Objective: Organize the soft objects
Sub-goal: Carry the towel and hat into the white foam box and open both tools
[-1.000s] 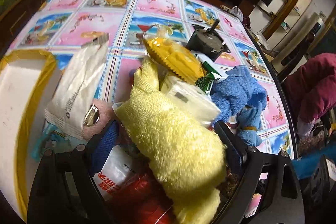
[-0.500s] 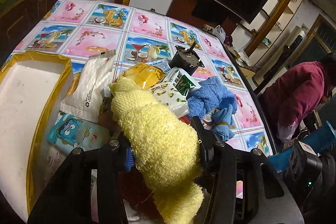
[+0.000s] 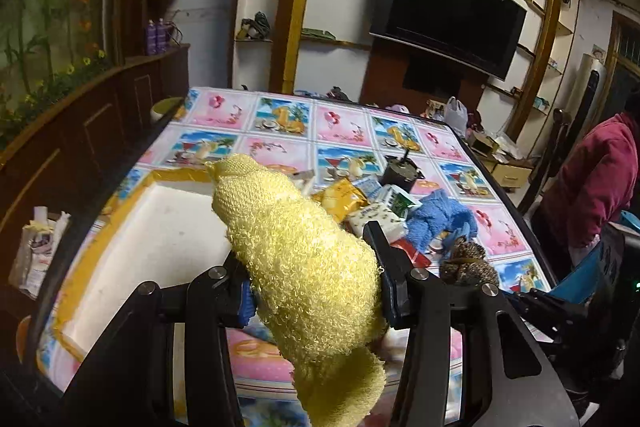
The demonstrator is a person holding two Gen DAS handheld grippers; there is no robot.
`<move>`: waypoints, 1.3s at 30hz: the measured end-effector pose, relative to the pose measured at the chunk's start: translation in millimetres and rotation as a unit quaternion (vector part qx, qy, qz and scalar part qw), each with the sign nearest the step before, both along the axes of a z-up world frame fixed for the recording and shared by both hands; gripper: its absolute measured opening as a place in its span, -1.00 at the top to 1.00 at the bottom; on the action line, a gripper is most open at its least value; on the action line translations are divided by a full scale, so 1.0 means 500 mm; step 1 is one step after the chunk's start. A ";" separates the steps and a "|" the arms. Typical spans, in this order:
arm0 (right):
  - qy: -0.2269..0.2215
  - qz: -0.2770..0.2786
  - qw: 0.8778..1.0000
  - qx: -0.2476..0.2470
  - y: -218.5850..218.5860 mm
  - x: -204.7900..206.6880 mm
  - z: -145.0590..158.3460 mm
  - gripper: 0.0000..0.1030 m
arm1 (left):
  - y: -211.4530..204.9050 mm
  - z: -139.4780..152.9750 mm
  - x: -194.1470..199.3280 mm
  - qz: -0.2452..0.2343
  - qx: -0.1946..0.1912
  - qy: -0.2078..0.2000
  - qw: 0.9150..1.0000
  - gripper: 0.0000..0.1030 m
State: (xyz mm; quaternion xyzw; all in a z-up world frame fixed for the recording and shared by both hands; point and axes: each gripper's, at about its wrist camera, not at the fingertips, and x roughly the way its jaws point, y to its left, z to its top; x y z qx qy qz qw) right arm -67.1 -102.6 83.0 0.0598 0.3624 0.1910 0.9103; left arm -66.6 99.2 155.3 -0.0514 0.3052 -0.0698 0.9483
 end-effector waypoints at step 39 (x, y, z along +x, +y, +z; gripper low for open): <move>-0.009 0.097 0.991 -0.086 0.399 0.260 -0.007 0.09 | 0.260 -0.104 0.269 0.085 0.099 0.026 0.991 0.08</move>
